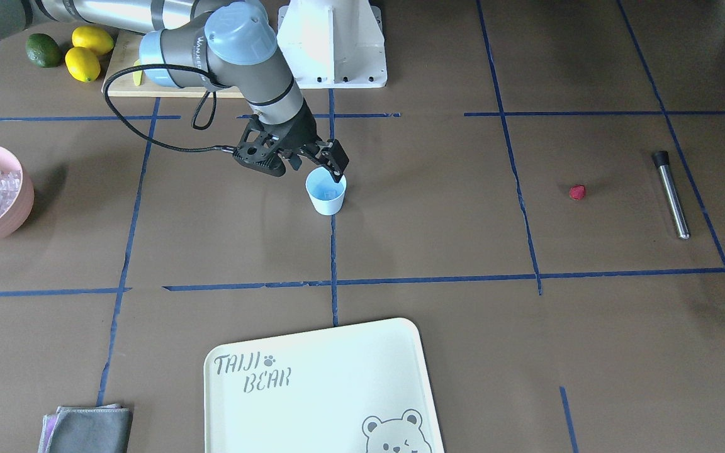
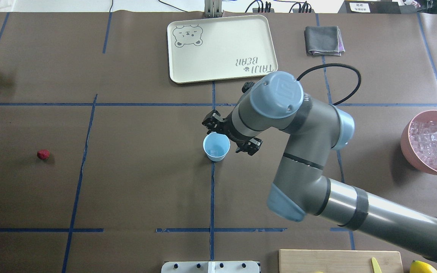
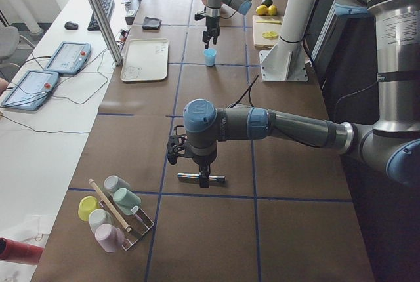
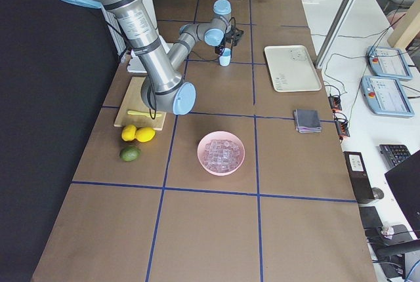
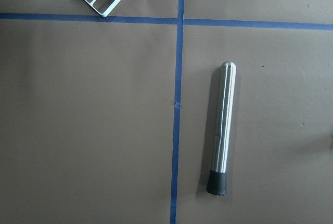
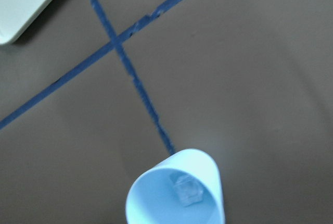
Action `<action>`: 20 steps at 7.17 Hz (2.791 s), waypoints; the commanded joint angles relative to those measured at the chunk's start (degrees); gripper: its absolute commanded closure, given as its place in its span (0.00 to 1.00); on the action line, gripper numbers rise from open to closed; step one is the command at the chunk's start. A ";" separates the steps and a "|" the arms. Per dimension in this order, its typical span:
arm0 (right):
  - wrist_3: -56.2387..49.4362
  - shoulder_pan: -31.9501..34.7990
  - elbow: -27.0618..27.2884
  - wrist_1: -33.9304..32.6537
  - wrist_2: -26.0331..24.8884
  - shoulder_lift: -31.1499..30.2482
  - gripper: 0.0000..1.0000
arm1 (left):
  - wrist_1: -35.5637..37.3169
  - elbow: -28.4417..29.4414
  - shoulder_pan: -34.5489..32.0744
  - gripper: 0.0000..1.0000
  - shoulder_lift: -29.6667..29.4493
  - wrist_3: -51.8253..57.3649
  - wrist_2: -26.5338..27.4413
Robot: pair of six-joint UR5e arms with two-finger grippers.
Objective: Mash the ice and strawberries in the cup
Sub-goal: 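Open the right gripper to drop the cube into the cup, then return the right gripper to the bowl and grasp another ice cube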
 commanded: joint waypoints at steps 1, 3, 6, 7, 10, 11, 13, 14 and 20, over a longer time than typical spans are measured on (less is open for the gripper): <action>-13.15 10.75 10.09 -0.28 11.19 -14.29 0.01 | 0.00 0.05 0.00 0.00 0.00 0.00 0.00; -34.65 21.13 12.15 0.24 17.03 -28.10 0.01 | 0.00 0.05 0.00 0.00 0.00 -0.09 0.00; -67.12 30.04 11.02 -0.02 15.84 -41.41 0.01 | 0.00 0.05 0.00 0.00 0.00 -0.09 0.00; -76.17 31.54 7.45 0.33 14.61 -43.35 0.01 | 0.00 0.05 0.00 0.00 0.00 -0.09 0.00; -85.65 33.83 3.47 0.33 14.42 -43.81 0.01 | -0.09 0.05 0.00 0.00 0.00 -0.09 0.00; -86.63 33.84 2.76 0.42 14.42 -44.16 0.01 | 0.00 -0.03 0.00 0.00 0.00 -0.09 0.00; -86.03 33.66 1.53 0.42 14.24 -43.72 0.01 | 0.00 -0.03 0.00 0.00 0.00 -0.09 0.09; -85.93 33.66 1.52 0.42 14.07 -43.37 0.02 | -0.09 -0.03 0.00 0.00 0.00 -0.09 0.00; -86.11 32.87 0.38 0.51 13.63 -41.88 0.80 | 0.00 0.05 0.00 0.00 0.00 -0.09 0.09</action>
